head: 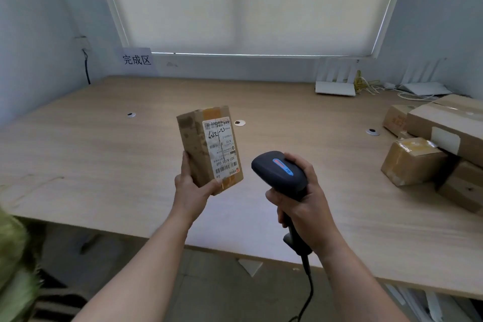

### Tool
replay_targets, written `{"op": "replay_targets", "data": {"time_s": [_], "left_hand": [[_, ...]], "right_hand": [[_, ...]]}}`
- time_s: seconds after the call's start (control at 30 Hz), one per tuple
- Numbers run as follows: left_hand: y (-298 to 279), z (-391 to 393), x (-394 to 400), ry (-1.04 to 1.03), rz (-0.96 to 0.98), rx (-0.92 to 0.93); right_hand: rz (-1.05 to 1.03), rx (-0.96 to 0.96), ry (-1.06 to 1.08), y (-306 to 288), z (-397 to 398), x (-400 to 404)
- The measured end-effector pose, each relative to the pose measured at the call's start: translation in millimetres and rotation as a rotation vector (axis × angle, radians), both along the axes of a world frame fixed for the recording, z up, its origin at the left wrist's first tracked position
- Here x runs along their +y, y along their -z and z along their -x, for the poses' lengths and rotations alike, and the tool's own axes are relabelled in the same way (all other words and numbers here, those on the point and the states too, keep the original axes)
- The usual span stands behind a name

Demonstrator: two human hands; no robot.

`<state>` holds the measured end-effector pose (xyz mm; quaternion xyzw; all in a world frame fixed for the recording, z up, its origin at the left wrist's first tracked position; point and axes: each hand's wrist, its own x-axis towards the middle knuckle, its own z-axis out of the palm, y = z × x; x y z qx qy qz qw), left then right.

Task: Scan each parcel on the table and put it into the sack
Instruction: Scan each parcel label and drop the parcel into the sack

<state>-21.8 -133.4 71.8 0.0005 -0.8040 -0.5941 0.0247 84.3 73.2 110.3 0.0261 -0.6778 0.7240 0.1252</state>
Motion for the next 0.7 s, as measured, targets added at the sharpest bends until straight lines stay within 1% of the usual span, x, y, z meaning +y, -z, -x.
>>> {"op": "replay_targets", "data": {"time_s": [0.13,0.4,0.57,0.7], "left_hand": [[-1,-23,-14,-0.075,0.032,0.091],[-2,-43,-61,-0.204,0.1,0.145],[-11,-47,-105,-0.263,0.107,0.199],[-20,-53,-154,-0.361,0.142,0.205]], "right_hand": [[-0.012,0.001,-0.068,-1,6,-13],[-0.086,0.012,-0.174,-9,15,-54],[-0.105,0.041,-0.22,-21,28,-99],[-0.117,0.064,-0.287,-25,41,-151]]}}
